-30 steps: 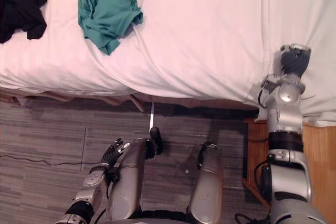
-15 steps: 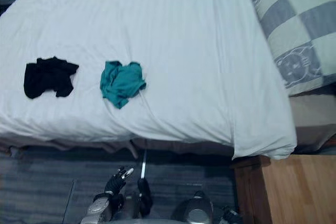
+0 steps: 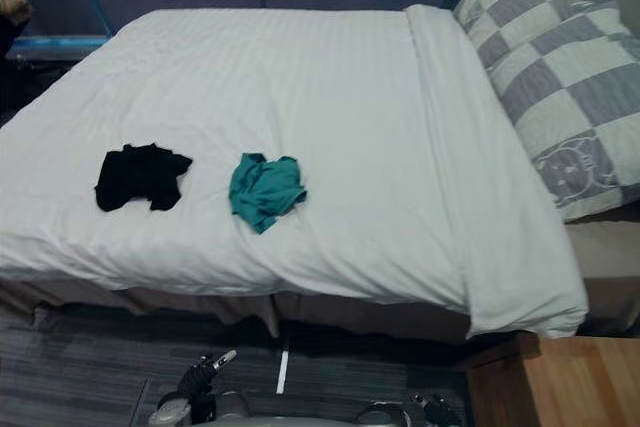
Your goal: Tidy the bed and pick cloth on bed and put in laundry
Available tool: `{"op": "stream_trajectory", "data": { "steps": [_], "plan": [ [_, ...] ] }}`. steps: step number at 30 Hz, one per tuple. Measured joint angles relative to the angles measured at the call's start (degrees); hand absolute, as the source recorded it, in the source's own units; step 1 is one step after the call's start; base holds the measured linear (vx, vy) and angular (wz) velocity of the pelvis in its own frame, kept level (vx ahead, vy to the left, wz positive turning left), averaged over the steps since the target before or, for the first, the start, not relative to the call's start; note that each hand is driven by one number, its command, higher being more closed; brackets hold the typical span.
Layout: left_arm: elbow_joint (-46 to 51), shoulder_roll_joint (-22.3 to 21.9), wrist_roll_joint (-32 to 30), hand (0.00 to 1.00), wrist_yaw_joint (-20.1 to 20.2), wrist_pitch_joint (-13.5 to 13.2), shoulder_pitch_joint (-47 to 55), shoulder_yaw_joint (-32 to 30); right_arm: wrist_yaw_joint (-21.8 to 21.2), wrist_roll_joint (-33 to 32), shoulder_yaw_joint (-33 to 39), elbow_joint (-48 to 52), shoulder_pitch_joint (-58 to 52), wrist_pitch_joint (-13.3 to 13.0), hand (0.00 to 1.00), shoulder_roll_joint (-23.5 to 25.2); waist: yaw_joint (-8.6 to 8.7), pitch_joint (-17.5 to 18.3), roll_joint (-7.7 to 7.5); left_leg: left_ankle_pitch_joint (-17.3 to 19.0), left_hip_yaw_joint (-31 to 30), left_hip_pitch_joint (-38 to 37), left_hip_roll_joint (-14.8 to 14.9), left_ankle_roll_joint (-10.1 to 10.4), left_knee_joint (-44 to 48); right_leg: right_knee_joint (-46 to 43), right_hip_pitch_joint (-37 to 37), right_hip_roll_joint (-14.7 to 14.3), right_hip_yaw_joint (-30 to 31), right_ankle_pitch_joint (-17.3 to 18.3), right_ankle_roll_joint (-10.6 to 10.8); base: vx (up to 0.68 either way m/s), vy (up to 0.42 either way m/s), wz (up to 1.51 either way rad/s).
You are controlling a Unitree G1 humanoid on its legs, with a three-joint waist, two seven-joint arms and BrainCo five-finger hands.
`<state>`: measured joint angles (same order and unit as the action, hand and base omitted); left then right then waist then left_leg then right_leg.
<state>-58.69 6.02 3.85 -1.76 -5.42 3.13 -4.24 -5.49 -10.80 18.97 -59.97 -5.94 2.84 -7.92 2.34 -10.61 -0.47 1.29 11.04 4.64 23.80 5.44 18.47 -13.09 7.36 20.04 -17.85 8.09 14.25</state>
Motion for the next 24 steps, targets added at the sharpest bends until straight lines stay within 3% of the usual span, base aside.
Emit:
{"op": "stream_trajectory", "data": {
  "steps": [1, 2, 3, 4, 5, 6, 7, 8, 9, 10, 11, 12, 14, 15, 16, 17, 19, 20, 21, 22, 24],
  "plan": [
    [-0.61, -0.51, -0.02, 0.0, -0.08, 0.09, 0.22, 0.75, -0.01, 0.04, -0.89, 0.23, 0.25, -0.02, 0.0, -1.21, 0.18, 0.09, 1.27, 0.03, 0.86, -2.35, -0.14, 0.48, -1.12, -0.13, 0.23, 0.99, 1.22, -0.06, 0.23, 0.03, 0.713, -0.44],
    [-0.65, 0.43, 0.2, 0.0, -0.44, 0.17, 0.14, 1.16, 0.29, 0.11, -1.69, -0.62, 0.86, 0.27, 0.0, -0.14, 0.06, -0.22, -0.43, 3.62, 3.92, -3.44, -3.02, 7.67, 0.89, 0.02, 0.19, 5.46, 3.23, -1.47, 0.82, 0.03, 0.61, -0.48],
    [-0.53, 1.57, 0.11, 0.0, -0.96, 0.25, -0.1, 1.38, -0.02, 0.19, -3.22, -0.88, 1.35, 0.86, 0.0, 1.31, -0.17, 0.11, -1.78, 4.96, 5.36, -3.47, -4.25, 8.04, 2.06, 0.33, -0.75, 6.59, 3.19, -5.25, -0.79, -0.01, 0.697, -0.83],
    [-0.57, 2.73, 0.11, 0.0, -1.02, 0.32, 0.25, 1.04, 1.84, 1.44, -4.84, -1.57, 2.59, 0.91, 0.0, 1.71, -0.58, 0.18, -2.11, 6.58, 8.81, -3.74, -3.84, 6.68, 2.63, 0.98, -3.03, 6.8, 1.41, -11.45, -6.85, -0.04, 0.384, -0.84],
    [-0.46, 2.96, 0.05, 0.0, -0.98, 0.19, 0.91, 0.6, 1.33, 1.69, -5.81, -1.62, 3.37, 1.0, 0.0, 1.25, -1.09, 0.26, -2.14, 6.63, 10.36, -4.49, -3.52, 6.41, 2.01, -0.23, -4.15, 7.02, -0.69, -12.11, -9.51, -0.03, 0.465, -1.2],
    [-0.41, 3.48, 0.0, 0.0, -0.9, 0.29, 1.03, 0.32, -0.4, 3.18, -7.78, -1.68, 3.67, 1.0, 0.0, 0.59, -1.62, 0.14, -2.29, 5.73, 13.24, -6.58, -3.86, 5.99, -0.31, -7.28, -7.58, 5.78, -5.78, -9.66, -10.3, 0.01, 0.384, -1.01],
    [-0.46, 3.89, 0.02, 0.0, -0.75, 0.84, 1.29, 1.6, -2.11, 4.83, -9.17, -1.66, 3.59, 0.91, 0.0, 1.0, -1.19, 0.11, -1.95, 4.25, 14.38, -8.23, -3.7, 5.51, -3.57, -9.14, -8.12, -0.12, -6.01, -4.82, -5.44, 0.03, 0.336, -0.77],
    [-0.45, 4.01, 0.01, 0.0, -0.55, 1.11, 1.25, 2.46, -2.81, 5.13, -9.8, -1.65, 3.43, 0.83, 0.0, 1.37, -0.79, 0.15, -1.8, 3.47, 14.43, -8.52, -3.77, 5.23, -5.06, -8.89, -7.96, -3.46, -5.35, -2.49, -4.41, 0.05, 0.205, -0.04],
    [-0.46, 3.44, 0.0, 0.0, 0.21, 1.39, 0.37, 4.37, -4.69, 5.8, -11.16, -1.31, 3.45, 0.1, 0.0, 0.98, 0.21, -0.03, -1.24, 0.78, 14.04, -8.77, -4.71, 4.48, -9.1, -4.61, -7.56, -11.32, -2.54, 2.27, -6.62, 0.07, 0.133, 0.54],
    [-0.42, 2.41, -0.02, 0.0, 0.64, 1.61, -1.19, 4.87, -5.14, 5.84, -12.09, -0.45, 3.31, -0.41, 0.0, 0.66, 1.35, -0.65, 0.12, -1.24, 12.48, -7.67, -6.22, 3.4, -11.96, 2.38, -5.06, -16.09, 2.88, 0.84, -9.53, 0.07, 0.093, 0.8],
    [-0.22, 1.48, -0.06, 0.0, 0.66, 1.64, -1.77, 5.07, -5.15, 5.88, -12.34, -0.3, 3.27, -0.75, 0.0, 0.5, 1.8, -0.59, -0.12, -2.29, 11.26, -7.23, -7.27, 2.88, -13.16, 4.69, -4.12, -16.48, 4.04, -0.92, -10.42, 0.08, 0.129, 0.86],
    [0.5, -0.46, -0.65, 0.0, 0.63, 1.26, -1.89, 5.43, -5.54, 5.8, -12.75, -0.07, 3.43, -2.14, 0.0, -0.37, 1.64, -1.51, 1.29, -3.62, 9.77, -7.23, -9.15, 1.36, -15.28, 4.48, -4.29, -15.4, 4.32, -1.15, -10.32, 0.06, 0.089, 0.6],
    [0.67, -1.15, -3.11, 0.0, 0.42, 1.03, -1.38, 5.39, -5.95, 4.65, -13.39, 0.98, 3.75, -3.66, 0.0, -1.17, 1.52, -1.98, 2.44, -4.02, 9.59, -7.11, -10.11, 0.81, -14.97, 1.88, -5.12, -14.29, 5.31, 0.38, -10.3, 0.05, 0.083, 0.49],
    [0.69, -0.27, -3.53, 0.0, -0.11, 0.76, -1.42, 5.29, -5.98, 3.3, -14.31, 2.07, 3.89, -4.84, 0.0, -0.76, 1.59, -1.98, 1.76, -4.0, 9.61, -3.98, -10.93, 0.74, -10.18, 1.49, -5.29, -12.76, 5.33, 3.05, -10.27, -0.01, 0.019, 0.64],
    [0.79, -0.16, -3.37, 0.0, -0.64, 0.44, -1.67, 5.27, -6.05, 2.83, -14.79, 2.39, 4.0, -5.09, 0.0, -0.32, 1.56, -2.2, 1.7, -3.74, 9.45, -2.2, -10.72, 0.56, -6.78, 1.27, -5.07, -12.25, 5.14, 3.31, -10.19, -0.04, -0.018, 0.69],
    [1.39, -0.22, -2.74, 0.0, -0.97, 0.0, -1.97, 3.69, -5.79, 2.81, -15.19, 2.47, 4.51, -4.94, 0.0, 0.22, 1.11, -2.84, 1.6, -3.74, 8.93, 1.77, -9.12, 0.55, 2.62, 1.07, -3.79, -11.63, 4.3, 3.4, -10.06, -0.05, -0.034, 0.34],
    [3.67, -1.42, -2.02, 0.0, -0.82, -1.66, -0.2, 1.24, -4.19, 2.87, -17.26, 2.52, 4.61, -4.24, 0.0, 0.78, -0.48, -3.49, 3.24, -5.11, 7.75, 7.45, -3.01, -0.14, 21.12, 1.17, 0.71, -12.31, 4.16, 3.85, -10.38, -0.02, 0.019, -0.12],
    [3.52, -1.57, -2.55, 0.0, -0.79, -2.4, -0.05, 1.38, -3.7, 2.81, -17.0, 2.39, 4.7, -4.1, 0.0, 1.04, -0.41, -3.43, 3.55, -4.39, 8.0, 7.43, -2.19, -0.25, 22.51, 1.17, 1.7, -12.04, 4.4, 3.87, -10.28, 0.04, 0.083, -0.49],
    [3.26, -1.68, -3.98, 0.0, -0.57, -2.89, 0.32, 1.94, -3.14, 2.3, -16.43, 2.12, 5.07, -3.98, 0.0, 1.08, -0.08, -3.13, 4.01, -4.21, 9.44, 5.33, -2.08, -0.49, 19.76, 1.2, 2.34, -11.45, 5.4, 3.73, -9.97, 0.05, 0.092, -0.75],
    [2.33, -2.03, -4.67, 0.0, -0.1, -3.87, 0.4, 2.06, -2.5, 1.84, -15.25, 1.83, 5.58, -4.04, 0.0, 1.18, 0.59, -3.03, 4.41, -5.67, 10.45, 2.35, -2.52, -1.99, 10.84, 1.11, 1.56, -10.76, 7.27, 3.41, -9.23, 0.04, 0.12, -0.7],
    [0.82, -2.29, -4.62, 0.0, 0.75, -4.13, 0.08, 1.99, -1.93, 1.92, -13.5, 1.73, 5.43, -3.98, 0.0, 1.31, 0.74, -2.56, 3.92, -6.54, 9.81, 1.21, -2.66, -3.44, 3.88, 0.51, -0.84, -8.95, 9.7, 2.88, -8.19, 0.07, 0.237, -0.74]
  ]
}}
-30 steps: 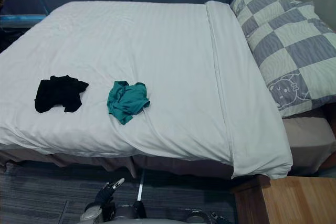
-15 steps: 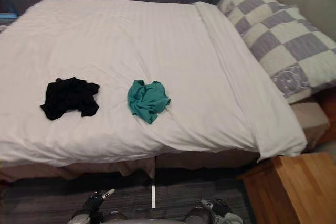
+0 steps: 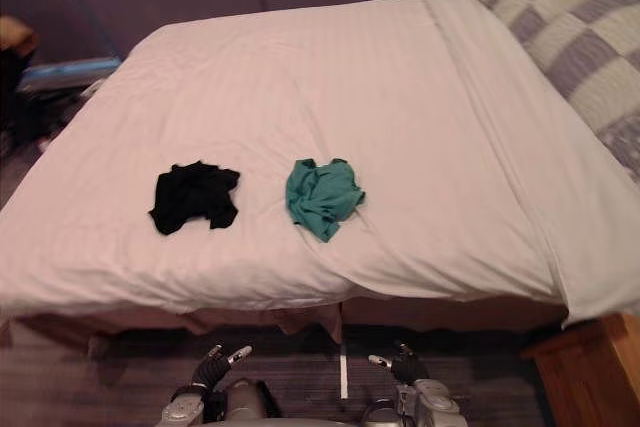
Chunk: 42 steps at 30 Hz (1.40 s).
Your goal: Tidy the bed and pick cloth on bed and put in laundry
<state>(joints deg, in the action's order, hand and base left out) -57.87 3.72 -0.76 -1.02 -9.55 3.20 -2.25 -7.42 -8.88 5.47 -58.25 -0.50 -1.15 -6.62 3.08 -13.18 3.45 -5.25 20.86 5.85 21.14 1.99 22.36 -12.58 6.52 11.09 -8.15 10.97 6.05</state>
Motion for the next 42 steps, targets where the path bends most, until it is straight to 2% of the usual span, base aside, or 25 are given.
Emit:
{"op": "stream_trajectory", "data": {
  "steps": [1, 3, 4, 5, 6, 7, 8, 9, 10, 11, 12, 13, 15, 16, 18, 19, 21, 23, 27, 30, 31, 35, 36, 39, 42],
  "plan": [
    [-0.87, 0.4, 0.01, 0.0, 0.92, -0.67, -0.4, -0.07, 0.21, 0.78, 1.47, -0.59, 0.35, 0.29, 0.0, 0.05, 0.37, 0.39, -1.82, 0.24, -2.46, 0.32, 0.27, 0.23, -0.38, -0.11, -1.28, 2.57, 1.86, -0.79, 1.47, 0.11, 0.272, -0.63],
    [-1.11, 1.05, 0.06, 0.0, 1.02, -1.28, -0.6, 0.09, 0.43, 2.99, 1.46, -1.87, 0.65, 0.36, 0.0, -0.64, 1.08, 0.61, -3.28, -0.35, -7.93, -0.33, 1.47, 0.2, -2.63, -0.14, -2.31, 5.62, 2.89, -1.95, 3.55, 0.08, 0.339, -0.29],
    [-1.31, 0.58, 0.1, 0.0, 1.01, -1.68, -0.41, 1.22, 0.4, 3.78, 1.23, -2.63, 0.7, 0.44, 0.0, -1.78, 1.05, 1.27, -2.25, -5.66, -12.02, -3.26, 2.41, -1.34, -7.74, 0.0, -3.06, 6.4, 4.08, -2.87, 5.79, 0.07, 0.435, -0.34],
    [-1.34, 0.47, 0.09, 0.0, 0.99, -1.75, -0.42, 1.95, 0.29, 3.92, 1.11, -3.14, 0.71, 0.46, 0.0, -2.53, 1.05, 1.62, -1.61, -6.11, -13.4, -4.12, 2.33, 0.14, -8.47, 0.31, -3.24, 6.98, 4.78, -3.11, 7.25, 0.07, 0.559, -0.45],
    [-1.44, 0.42, 0.25, 0.0, 0.97, -1.7, -0.55, 2.96, 0.0, 3.87, 0.7, -4.27, 1.12, 0.51, 0.0, -2.66, 0.99, 1.98, -1.9, 0.37, -13.16, -5.37, 1.2, 8.17, -8.06, 1.15, -3.58, 8.35, 5.67, -4.19, 8.96, 0.04, 0.611, -0.32],
    [-1.47, 1.49, 0.7, 0.0, 0.83, -1.58, -0.98, 4.62, -0.52, 3.88, 0.52, -4.4, 1.35, 0.21, 0.0, -2.35, 1.15, 2.18, -2.31, 6.01, -11.07, -6.63, 0.98, 12.82, -8.82, 1.71, -3.55, 9.31, 5.67, -5.48, 8.98, -0.01, 0.706, -0.22],
    [-2.35, 3.89, 0.71, 0.0, 0.84, -1.42, -1.95, 6.96, -0.86, 3.95, 0.66, -4.63, 1.33, -0.04, 0.0, -0.76, 1.01, 2.32, -3.19, 9.4, -8.66, -8.08, 0.06, 13.49, -10.29, 1.9, -3.76, 10.62, 5.15, -8.16, 9.02, -0.05, 0.498, -0.11],
    [-2.98, 4.76, 0.71, 0.0, 0.86, -0.97, -2.24, 7.4, -0.88, 3.97, 0.68, -4.87, 1.35, -0.08, 0.0, 0.07, 0.76, 2.63, -4.24, 9.3, -8.04, -8.64, -0.61, 13.35, -10.44, 1.89, -4.01, 11.19, 4.74, -9.88, 8.93, -0.08, 0.41, -0.56],
    [-3.14, 5.44, 0.74, 0.0, 0.8, 0.24, -1.44, 7.9, -1.74, 4.52, -0.64, -4.53, 1.5, -0.45, 0.0, 0.69, 0.07, 3.19, -4.02, 9.24, -4.12, -11.35, 0.12, 13.2, -10.83, 2.12, -5.29, 10.94, 0.09, -16.94, 7.23, -0.07, 0.281, -0.78],
    [-3.12, 5.24, 0.73, 0.0, 0.79, 0.42, -0.89, 8.02, -2.12, 4.72, -1.91, -4.35, 1.8, -0.56, 0.0, 0.6, -0.55, 3.53, -3.55, 9.06, -1.71, -12.18, 0.47, 12.86, -11.56, 2.3, -5.83, 10.71, -2.82, -18.6, 4.99, -0.11, 0.31, -1.17],
    [-2.88, 4.91, 0.79, 0.0, 0.85, 0.4, -0.03, 8.31, -3.45, 5.48, -4.47, -4.34, 2.88, -0.98, 0.0, 0.38, -1.0, 4.34, -2.46, 9.24, 2.21, -13.54, 1.57, 12.59, -13.32, -0.66, -7.7, 10.24, -9.37, -17.59, 0.46, -0.11, 0.194, -1.01],
    [-2.81, 5.0, 0.98, 0.0, 0.89, 0.44, 0.11, 8.59, -5.02, 6.35, -7.54, -3.88, 3.82, -1.45, 0.0, 0.7, -0.92, 4.39, -2.39, 8.9, 4.02, -13.93, 1.53, 12.19, -14.18, -6.28, -10.13, 8.44, -12.57, -12.38, 0.33, -0.11, 0.131, -0.89],
    [-3.02, 4.71, 1.23, 0.0, 0.9, 1.01, -0.61, 9.95, -6.56, 6.77, -10.76, -2.2, 3.76, -2.56, 0.0, 0.85, -0.63, 4.37, -1.99, 7.7, 4.01, -13.38, 1.69, 11.29, -16.19, -7.93, -10.68, 1.26, -10.14, -2.7, 2.06, -0.11, 0.0, -0.2],
    [-3.21, 3.77, 1.24, 0.0, 0.91, 1.72, -1.1, 11.57, -6.52, 6.74, -11.26, -0.62, 3.26, -2.95, 0.0, 0.45, 0.32, 4.31, -0.97, 6.12, 2.28, -12.57, 1.52, 9.12, -18.79, -6.91, -11.0, -1.67, -6.42, -1.15, 1.44, -0.13, -0.035, 0.48],
    [-3.21, 2.22, 1.14, 0.0, 0.82, 1.84, -1.59, 12.01, -6.26, 6.72, -12.7, -0.7, 3.09, -3.53, 0.0, 0.28, 1.22, 5.12, -1.5, 5.77, -2.07, -12.7, -1.27, 6.71, -23.9, -4.78, -10.75, -3.16, -3.83, -1.17, 1.12, -0.06, -0.026, 0.69],
    [-2.98, 1.09, 0.8, 0.0, 0.64, 1.74, -1.63, 12.72, -5.89, 6.69, -13.23, -0.97, 2.77, -4.22, 0.0, 0.09, 0.86, 5.07, -1.9, 5.57, -3.52, -11.31, -4.14, 5.4, -22.88, -3.18, -10.74, -2.62, -3.25, -1.26, 1.05, 0.01, -0.003, 0.39],
    [-2.92, 1.06, 0.45, 0.0, -0.04, 1.66, -1.6, 13.16, -5.02, 6.61, -15.23, -0.94, 3.16, -4.76, 0.0, -0.2, 0.78, 5.5, -1.38, 4.11, -3.76, -10.98, -6.57, 2.99, -22.67, -0.47, -9.9, -2.38, -2.84, -3.02, 1.3, 0.07, 0.038, 0.24],
    [-2.99, 0.89, 0.61, 0.0, -1.5, 1.76, -1.44, 13.08, -5.0, 6.73, -16.28, -1.67, 3.11, -4.92, 0.0, -0.56, 0.65, 5.96, -0.56, 3.8, -3.59, -11.23, -6.72, 3.41, -22.73, 2.24, -8.13, -2.51, -2.93, -5.35, 1.63, 0.1, 0.043, 0.17],
    [-3.37, 1.26, 2.37, 0.0, -2.92, 1.83, -1.44, 12.56, -3.48, 4.71, -17.03, -3.38, 3.5, -4.41, 0.0, 0.78, -0.43, 6.05, -1.7, 3.19, -3.41, -11.18, -7.23, 4.39, -22.86, 7.87, -5.15, -2.52, -3.5, -8.48, 1.6, 0.09, 0.053, 0.05],
    [-3.47, 0.91, 2.65, 0.0, -3.1, 2.66, -1.55, 10.31, -1.54, 2.71, -14.47, -3.7, 3.46, -2.11, 0.0, 1.37, -0.75, 6.14, -1.96, 2.83, -3.56, -11.31, -7.52, 4.91, -23.61, 9.64, -3.9, -2.48, -4.44, -9.2, 1.47, 0.03, 0.02, 0.12],
    [-3.49, 0.8, 2.98, 0.0, -3.36, 3.69, -1.15, 8.04, 0.06, 2.64, -11.0, -4.51, 3.48, -0.42, 0.0, 1.92, -0.87, 6.14, -1.96, 2.68, -3.5, -11.49, -7.64, 5.12, -23.6, 10.2, -3.34, -2.42, -4.58, -9.38, 1.47, 0.02, 0.013, 0.11],
    [-3.53, 0.71, 5.15, 0.0, -6.28, 6.17, 0.27, -0.18, 4.27, 0.13, -1.81, -5.7, 2.67, 1.81, 0.0, 1.62, -0.92, 6.11, -2.0, 1.74, -3.26, -12.13, -8.12, 5.28, -23.7, 10.9, -1.67, -1.9, -5.53, -9.63, 1.57, -0.01, 0.005, 0.12],
    [-3.56, 1.02, 5.72, 0.0, -7.98, 6.8, 1.4, -5.26, 6.82, -1.4, 2.21, -5.57, 1.53, 2.31, 0.0, 1.26, -1.26, 6.11, -2.0, 1.55, -2.92, -12.66, -8.06, 5.51, -24.1, 10.91, -1.26, -1.95, -5.67, -9.62, 1.57, -0.04, -0.002, 0.09],
    [-3.36, 3.05, 6.04, 0.0, -10.92, 6.74, 4.44, -15.54, 12.38, -3.0, 9.03, -4.13, -1.42, 1.97, 0.0, -1.96, -2.04, 6.17, -1.57, 1.17, -0.73, -13.7, -7.93, 6.0, -25.95, 10.88, -1.12, -2.14, -5.85, -9.65, 1.62, -0.06, 0.004, 0.03],
    [-2.39, 9.1, 6.5, 0.0, -13.03, 6.3, 5.86, -25.12, 15.86, -2.63, 15.2, -0.35, -2.86, 0.21, 0.0, -7.94, -2.45, 6.34, -1.44, 0.99, 0.85, -14.48, -7.94, 6.4, -27.75, 10.99, -1.06, -2.16, -6.03, -9.68, 1.51, -0.09, 0.022, 0.0]
  ]
}}
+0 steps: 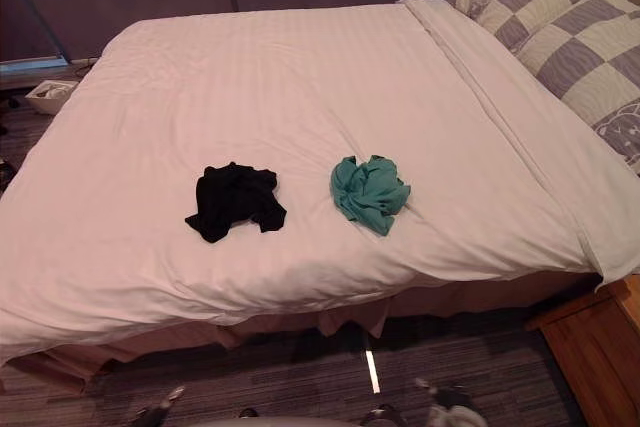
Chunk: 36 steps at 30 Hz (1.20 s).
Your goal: Tidy the bed and pick cloth on bed and put in laundry
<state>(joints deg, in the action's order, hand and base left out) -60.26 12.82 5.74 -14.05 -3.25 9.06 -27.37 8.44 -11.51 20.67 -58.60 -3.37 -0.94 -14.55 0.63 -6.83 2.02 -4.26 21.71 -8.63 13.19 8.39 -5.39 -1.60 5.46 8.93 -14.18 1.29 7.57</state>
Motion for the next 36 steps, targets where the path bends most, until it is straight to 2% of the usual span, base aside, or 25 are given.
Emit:
{"op": "stream_trajectory", "data": {
  "steps": [2, 4, 7, 9, 10, 12, 13, 15, 17, 20, 22, 23, 25, 27, 29, 31, 32, 35, 36],
  "plan": [
    [2.65, 4.98, 0.22, 0.0, -0.4, -1.69, -0.02, -4.4, 1.37, 1.35, 2.28, 3.66, -0.04, -2.2, 0.0, -3.57, -0.32, 0.19, -0.15, 0.42, 0.51, 0.36, 0.02, -0.11, -0.41, 0.59, 0.12, 0.0, -0.08, -0.17, 0.2, -0.13, 0.011, -0.01],
    [9.78, 10.6, 0.23, 0.0, -1.32, -5.64, -0.35, -6.72, 3.63, 3.79, 3.58, 9.09, 0.91, -4.38, 0.0, -7.71, -0.48, 1.15, -0.37, 0.76, 2.16, 1.38, 0.18, 0.35, -0.4, 1.98, 0.03, 0.17, -0.85, -1.36, 0.54, -0.08, 0.008, 0.12],
    [17.69, 15.9, -0.27, 0.0, -3.14, -8.96, -3.44, -5.33, 6.69, 7.84, 3.17, 15.47, 2.77, -5.29, 0.0, -11.15, -1.05, 2.19, -0.18, 0.72, 2.27, 2.66, -0.1, 0.31, -0.41, 2.79, -0.72, 0.4, -1.12, -1.65, 0.35, -0.01, 0.004, 0.06],
    [21.74, 18.0, -1.64, 0.0, -4.46, -10.0, -5.12, -2.46, 8.02, 10.36, 1.01, 18.64, 3.68, -5.18, 0.0, -12.31, -1.35, 2.24, -0.13, 0.7, 2.05, 2.73, -0.21, 0.29, -0.41, 2.8, -0.78, 0.46, -1.06, -1.7, 0.3, 0.02, 0.002, 0.01],
    [25.46, 20.14, -4.33, 0.0, -5.2, -10.56, -6.95, 1.06, 8.14, 14.41, -2.32, 22.04, 4.8, -4.17, 0.0, -13.71, -1.37, 2.26, -0.12, 0.6, 1.78, 2.93, -0.29, 0.29, -0.39, 2.79, -1.14, 0.49, -1.01, -1.85, 0.09, 0.08, 0.005, 0.01],
    [29.45, 22.14, -7.16, 0.0, -5.09, -10.55, -9.05, 4.82, 7.81, 17.75, -5.8, 24.39, 7.13, -2.37, 0.0, -15.37, -1.33, 2.37, -0.15, -0.26, 1.46, 3.32, -0.4, -0.04, -0.04, 2.6, -1.89, 0.5, -0.67, -1.91, 0.1, 0.12, 0.004, -0.01],
    [32.11, 23.83, -10.07, 0.0, -4.59, -10.43, -12.18, 8.53, 7.13, 21.3, -8.34, 24.63, 10.44, -0.89, 0.0, -16.99, -1.29, 2.39, -0.18, -0.95, 0.97, 4.11, -0.61, -0.11, 0.01, 2.15, -2.91, 0.68, -0.49, -2.35, 0.7, 0.13, 0.003, 0.0],
    [33.66, 24.98, -11.77, 0.0, -3.41, -10.15, -16.12, 11.9, 5.72, 23.71, -11.19, 24.61, 14.17, 0.53, 0.0, -18.98, -1.14, 2.39, -0.24, -1.61, 0.88, 5.06, -1.0, -0.78, 0.04, 1.62, -3.99, 0.99, 0.16, -2.38, 0.73, 0.1, 0.005, 0.02],
    [33.78, 26.5, -13.27, 0.0, -1.7, -9.9, -22.35, 18.1, 3.81, 24.64, -16.39, 23.86, 21.03, 1.45, 0.0, -21.96, -0.44, 2.23, -0.24, -1.71, 0.92, 5.09, -1.21, -0.89, 0.13, 1.45, -4.06, 1.16, 0.37, -2.38, 0.72, 0.09, 0.006, 0.0],
    [33.7, 27.52, -14.28, 0.0, 0.33, -9.82, -29.98, 24.81, 2.48, 24.37, -21.88, 22.89, 30.21, 1.4, 0.0, -23.85, -0.09, 0.47, -0.62, -1.7, 1.59, 5.47, -0.95, -0.9, 1.22, -0.04, -5.34, 1.18, 1.46, -2.29, 0.57, 0.04, 0.003, -0.15],
    [33.41, 27.94, -15.48, 0.0, 1.68, -9.47, -40.35, 31.98, 2.42, 23.52, -26.56, 21.41, 41.54, 1.2, 0.0, -24.28, -0.1, -3.86, -1.46, -1.7, 2.32, 7.62, -0.56, -0.9, 2.58, -1.66, -8.65, 1.17, 2.92, -2.32, 0.52, -0.08, -0.008, -0.25],
    [33.3, 27.9, -15.5, 0.0, 1.85, -9.44, -42.71, 33.49, 2.46, 23.28, -27.5, 21.34, 43.76, 1.18, 0.0, -24.26, -0.09, -4.71, -1.59, -1.7, 2.47, 8.39, -0.46, -0.9, 2.6, -1.84, -9.68, 1.08, 3.39, -2.33, 0.5, -0.11, -0.011, -0.24],
    [32.56, 27.44, -16.32, 0.0, 3.15, -7.91, -50.59, 37.85, 2.49, 22.58, -30.7, 21.36, 50.65, 1.08, 0.0, -24.14, 0.06, -8.96, -1.98, -1.7, 3.62, 10.51, 0.01, -0.9, 2.77, -2.63, -13.08, 0.54, 4.72, -3.19, -0.6, -0.1, 0.001, -0.27],
    [32.55, 25.59, -17.92, 0.0, 4.31, -6.03, -53.55, 38.53, 2.5, 21.83, -31.77, 21.91, 52.53, 1.16, 0.0, -24.11, 0.26, -11.67, -2.21, -1.69, 3.96, 11.56, 0.15, -0.9, 3.22, -2.69, -14.37, 0.46, 5.24, -3.95, -1.04, -0.04, 0.011, -0.18],
    [32.52, 24.26, -18.38, 0.0, 5.53, -3.88, -54.16, 38.76, 2.47, 21.13, -32.92, 22.79, 52.97, 1.38, 0.0, -24.09, 0.47, -12.56, -2.39, -1.69, 4.81, 12.6, 0.29, -0.9, 3.4, -2.94, -16.06, 0.29, 6.16, -4.33, -1.25, 0.0, 0.01, -0.19],
    [32.08, 23.19, -19.67, 0.0, 7.71, 0.37, -54.21, 40.49, 2.44, 21.12, -33.18, 27.08, 53.14, 1.6, 0.0, -24.09, 1.22, -14.21, -2.46, -1.68, 5.29, 13.11, 0.37, -0.89, 3.47, -3.26, -17.06, 0.22, 6.73, -4.42, -1.28, 0.03, 0.003, -0.13],
    [31.55, 22.9, -19.98, 0.0, 8.22, 1.41, -54.21, 40.92, 2.44, 21.13, -33.72, 28.3, 53.34, 1.86, 0.0, -24.09, 1.57, -14.49, -2.54, -1.68, 5.37, 13.21, 0.4, -0.89, 3.51, -3.36, -17.25, 0.19, 6.78, -4.42, -1.29, 0.03, 0.0, -0.1],
    [27.65, 20.61, -20.59, 0.0, 10.15, 7.55, -55.66, 40.93, 1.35, 21.22, -35.26, 34.46, 55.25, 2.84, 0.0, -24.12, 2.01, -14.77, -3.03, -1.67, 6.77, 15.18, 0.57, -0.89, 4.24, -4.25, -20.47, 0.01, 8.02, -5.08, -2.17, 0.04, 0.009, -0.21],
    [26.96, 20.41, -21.45, 0.0, 10.19, 8.72, -56.04, 40.92, 1.32, 21.28, -35.3, 35.61, 55.47, 3.45, 0.0, -24.11, 2.16, -14.81, -3.11, -1.67, 6.86, 15.42, 0.57, -0.89, 4.27, -4.25, -20.9, -0.02, 8.05, -5.29, -2.21, 0.05, 0.015, -0.15]
  ]
}}
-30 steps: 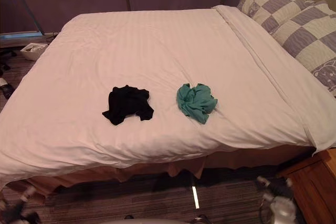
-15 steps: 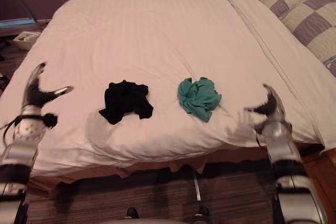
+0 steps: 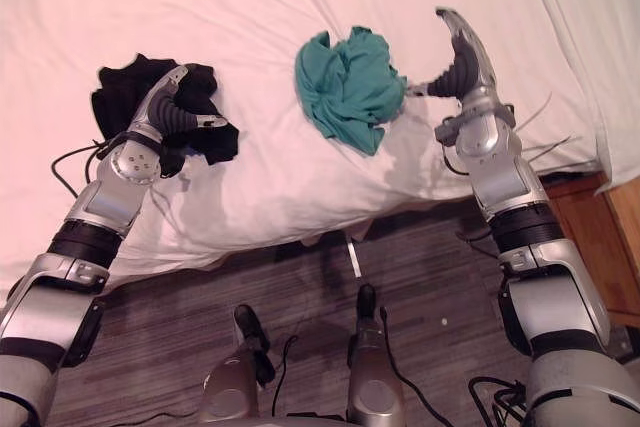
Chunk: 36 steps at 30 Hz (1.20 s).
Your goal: Tidy the bed and pick cloth on bed and put in laundry
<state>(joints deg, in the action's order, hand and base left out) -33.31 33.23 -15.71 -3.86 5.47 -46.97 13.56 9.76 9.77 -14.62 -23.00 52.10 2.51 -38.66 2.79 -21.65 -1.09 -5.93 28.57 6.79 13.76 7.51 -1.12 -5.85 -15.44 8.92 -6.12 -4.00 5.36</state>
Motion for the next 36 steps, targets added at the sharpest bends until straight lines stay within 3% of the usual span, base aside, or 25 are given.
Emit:
{"op": "stream_trajectory", "data": {
  "steps": [2, 3, 8, 14, 19, 21, 23, 24, 26, 27, 29, 31, 33, 36],
  "plan": [
    [-1.1, -0.02, -1.13, 0.0, -0.14, 1.62, -0.82, -0.24, 0.0, 0.0, -0.13, 0.42, 0.0, 0.87, 0.0, 0.0, 0.31, -0.13, -0.2, 0.0, 0.02, 0.01, 0.0, 0.0, 0.16, -0.03, 0.0, 0.02, 0.01, -0.02, -0.02, 0.04, 0.016, -0.03],
    [-1.35, -0.01, -1.96, 1.0, -0.4, 2.62, -1.03, -0.58, 0.0, 0.0, -0.14, 0.93, 0.0, 1.98, 0.0, 0.0, 0.49, -0.18, -0.27, 0.01, -0.01, 0.05, 0.01, 0.0, 0.2, -0.04, 0.0, 0.04, -0.04, -0.02, -0.02, 0.04, 0.017, 0.01],
    [-3.25, 0.05, -6.26, 1.0, -1.28, 3.12, -1.47, -3.24, 0.02, 0.37, -1.01, 1.65, 0.0, 3.15, 0.0, -0.02, 1.25, -0.54, -0.69, 0.02, -0.43, 1.45, 0.01, -0.02, 1.47, -0.04, -0.57, 0.37, -0.32, -0.02, -0.02, 0.02, 0.01, 0.03],
    [-3.39, 0.12, -7.24, 1.0, -0.52, 2.76, -1.35, -5.85, -1.17, 0.29, -1.01, 2.04, 0.39, 4.92, 0.0, -0.26, 1.38, -1.16, 0.17, 0.02, -2.14, 2.99, 0.16, -0.02, 1.86, 0.03, -1.0, 0.5, -1.99, -0.01, -0.01, 0.01, 0.009, 0.11],
    [-3.12, -1.31, -1.82, 1.0, -4.01, -4.22, 0.12, -7.1, -4.89, -0.76, -4.39, -3.15, 7.11, 5.73, 0.0, -0.67, 0.29, -2.81, 3.08, -0.15, -5.08, 5.84, -0.12, -0.22, 1.9, 0.05, -2.18, 1.03, -4.99, 0.0, 0.03, -0.02, 0.014, 0.22],
    [-0.39, -2.96, 0.7, 1.0, -5.06, -7.4, 1.27, -7.08, -6.4, -0.89, -6.17, -9.2, 10.93, 6.28, 0.0, -0.98, -1.35, -3.88, 5.13, -1.61, -6.67, 7.6, -0.79, -1.87, 1.9, 0.05, -2.54, 1.8, -6.88, 0.0, 0.04, -0.03, 0.001, 0.35],
    [2.35, -3.53, 1.98, 1.0, -5.01, -8.72, 3.03, -7.06, -7.3, -0.94, -6.39, -13.09, 12.26, 6.71, 0.0, -1.2, -2.55, -4.54, 6.49, -2.63, -8.1, 8.59, -0.96, -1.94, 1.89, 0.05, -2.54, 2.06, -8.2, 0.0, 0.04, -0.02, -0.016, 0.4],
    [4.33, -3.57, 3.6, 1.0, -4.99, -9.63, 4.55, -7.05, -7.23, -1.45, -6.32, -16.35, 13.42, 6.87, 1.0, -1.67, -3.58, -4.98, 7.39, -3.56, -9.0, 9.49, -1.08, -2.23, 1.88, 0.05, -2.58, 2.23, -9.47, 0.0, 0.04, -0.02, -0.026, 0.39],
    [6.01, -3.43, 4.9, 1.0, -5.03, -10.39, 5.81, -7.12, -7.15, -2.08, -6.29, -18.64, 14.76, 7.07, 1.0, -2.69, -4.25, -5.31, 8.13, -4.34, -10.08, 10.27, -1.19, -2.69, 1.86, 0.05, -2.58, 2.33, -10.34, 0.0, 0.04, -0.03, -0.033, 0.38],
    [8.12, -3.25, 6.75, 1.0, -5.04, -11.2, 7.67, -7.4, -7.11, -2.58, -5.93, -21.84, 16.63, 7.4, 1.0, -4.7, -5.17, -5.44, 8.52, -6.71, -11.59, 11.38, -1.89, -2.54, 1.49, 0.06, -2.73, 2.95, -11.59, 0.02, 0.06, -0.03, -0.035, 0.41],
    [9.69, -3.15, 7.75, 1.0, -5.09, -11.82, 10.24, -7.97, -7.12, -2.89, -5.5, -24.28, 17.85, 7.67, 1.0, -5.58, -5.78, -5.32, 8.88, -7.65, -12.12, 11.79, -2.14, -2.72, 1.4, 0.06, -2.7, 3.19, -12.36, 0.03, 0.06, -0.04, -0.037, 0.27],
    [12.28, -3.18, 9.08, 1.0, -5.2, -13.45, 14.69, -9.5, -7.4, -3.12, -3.21, -26.94, 18.51, 7.59, 1.0, -7.08, -6.89, -5.28, 10.22, -7.81, -13.83, 12.42, -2.18, -2.69, 1.4, 0.08, -2.65, 3.19, -13.22, 0.22, 0.28, -0.06, -0.029, 0.18],
    [13.78, -3.16, 9.57, 1.0, -5.31, -14.59, 17.93, -10.49, -7.42, -3.12, -1.1, -28.33, 18.51, 7.31, 1.0, -7.87, -7.14, -5.24, 11.5, -7.85, -14.61, 12.78, -2.23, -2.7, 1.19, 0.08, -2.55, 3.19, -14.1, 0.28, 0.34, -0.08, 0.0, 0.19],
    [17.08, -3.16, 11.23, 1.0, -5.75, -16.21, 24.9, -13.18, -7.44, -4.31, 0.31, -32.01, 17.88, 5.42, 1.0, -8.21, -7.06, -5.25, 11.66, -8.28, -15.82, 12.4, -2.34, -2.43, 1.1, 0.08, -1.54, 3.21, -14.73, 0.31, 0.35, -0.08, 0.007, 0.15]
  ]
}}
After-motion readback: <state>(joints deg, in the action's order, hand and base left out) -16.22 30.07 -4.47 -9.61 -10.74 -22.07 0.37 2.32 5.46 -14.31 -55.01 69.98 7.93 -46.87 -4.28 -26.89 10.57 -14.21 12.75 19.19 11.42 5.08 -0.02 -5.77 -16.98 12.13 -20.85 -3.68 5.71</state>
